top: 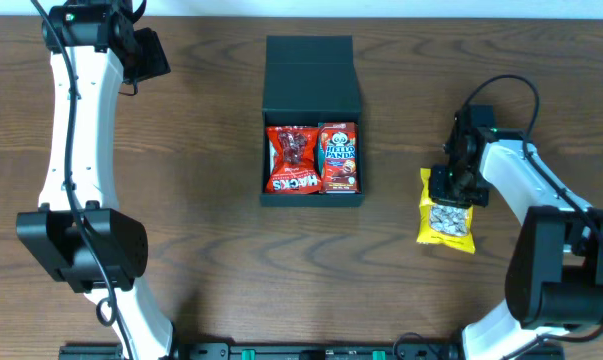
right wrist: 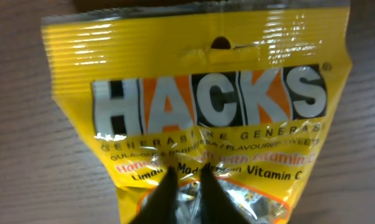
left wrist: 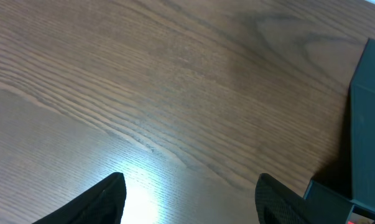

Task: Pack container
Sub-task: 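Reach the right gripper to the yellow Hacks bag and grasp it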

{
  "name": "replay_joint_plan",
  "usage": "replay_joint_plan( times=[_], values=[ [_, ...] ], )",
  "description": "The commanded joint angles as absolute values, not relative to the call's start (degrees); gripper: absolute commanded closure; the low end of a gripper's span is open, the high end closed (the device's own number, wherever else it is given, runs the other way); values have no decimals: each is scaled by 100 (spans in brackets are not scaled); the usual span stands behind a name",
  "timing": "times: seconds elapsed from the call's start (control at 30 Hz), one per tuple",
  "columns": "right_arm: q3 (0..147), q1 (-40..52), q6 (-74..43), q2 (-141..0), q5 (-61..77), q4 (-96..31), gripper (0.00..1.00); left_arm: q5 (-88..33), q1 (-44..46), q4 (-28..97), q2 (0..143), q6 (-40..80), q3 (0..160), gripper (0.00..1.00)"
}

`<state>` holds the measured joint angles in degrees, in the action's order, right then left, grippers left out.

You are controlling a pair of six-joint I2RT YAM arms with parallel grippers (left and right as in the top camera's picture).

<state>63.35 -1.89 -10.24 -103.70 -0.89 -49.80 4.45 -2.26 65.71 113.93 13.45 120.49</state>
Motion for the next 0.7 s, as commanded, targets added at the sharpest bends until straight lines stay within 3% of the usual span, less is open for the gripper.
replay_joint_plan(
  times=[0.0, 0.33, 0.37, 0.4, 0.43, 0.67],
  values=[
    [6239, -145, -1131, -10680, -104, -4963, 99, 443, -261, 6573, 11428, 1326, 12057, 32],
    [7091, -145, -1258, -10672, -130, -5640, 98, 443, -261, 6573, 11428, 1326, 12057, 32],
    [7225, -156, -1256, -10672, -189, -5714, 90, 443, -261, 6573, 11428, 1326, 12057, 32],
    [7373, -200, -1256, -10672, -270, -5771, 65, 443, -261, 6573, 11428, 1326, 12057, 32],
    [7461, -259, -1240, -10672, -276, -5787, 53, 443, -261, 6578, 11428, 1326, 12057, 32],
    [7557, -1201, -445, -10674, 753, -5725, 39, 443, -261, 6593, 11428, 1326, 12057, 32]
  ],
)
